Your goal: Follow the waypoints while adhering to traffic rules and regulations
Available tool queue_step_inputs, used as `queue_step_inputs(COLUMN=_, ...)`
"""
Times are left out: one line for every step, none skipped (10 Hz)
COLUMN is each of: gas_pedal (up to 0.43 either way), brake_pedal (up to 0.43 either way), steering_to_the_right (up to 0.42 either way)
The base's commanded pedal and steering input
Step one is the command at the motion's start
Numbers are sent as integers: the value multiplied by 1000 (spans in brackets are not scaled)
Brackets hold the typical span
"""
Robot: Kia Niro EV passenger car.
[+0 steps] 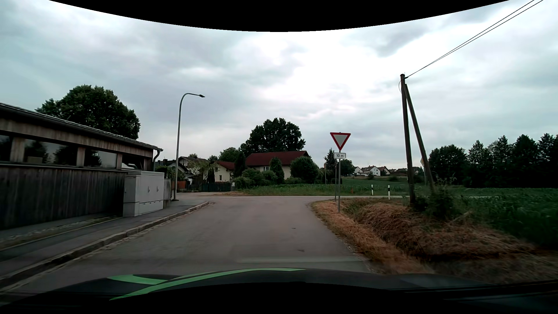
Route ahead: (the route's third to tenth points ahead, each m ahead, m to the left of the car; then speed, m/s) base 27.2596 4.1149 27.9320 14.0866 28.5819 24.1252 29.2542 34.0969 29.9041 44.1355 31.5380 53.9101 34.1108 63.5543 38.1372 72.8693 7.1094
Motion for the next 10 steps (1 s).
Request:
queue_step_inputs(gas_pedal=0, brake_pedal=61, steering_to_the_right=1)
queue_step_inputs(gas_pedal=0, brake_pedal=61, steering_to_the_right=9)
queue_step_inputs(gas_pedal=0, brake_pedal=61, steering_to_the_right=11)
queue_step_inputs(gas_pedal=0, brake_pedal=67, steering_to_the_right=11)
queue_step_inputs(gas_pedal=0, brake_pedal=73, steering_to_the_right=11)
queue_step_inputs(gas_pedal=0, brake_pedal=79, steering_to_the_right=11)
queue_step_inputs(gas_pedal=0, brake_pedal=110, steering_to_the_right=12)
queue_step_inputs(gas_pedal=0, brake_pedal=140, steering_to_the_right=19)
queue_step_inputs(gas_pedal=0, brake_pedal=165, steering_to_the_right=32)
queue_step_inputs(gas_pedal=0, brake_pedal=177, steering_to_the_right=41)
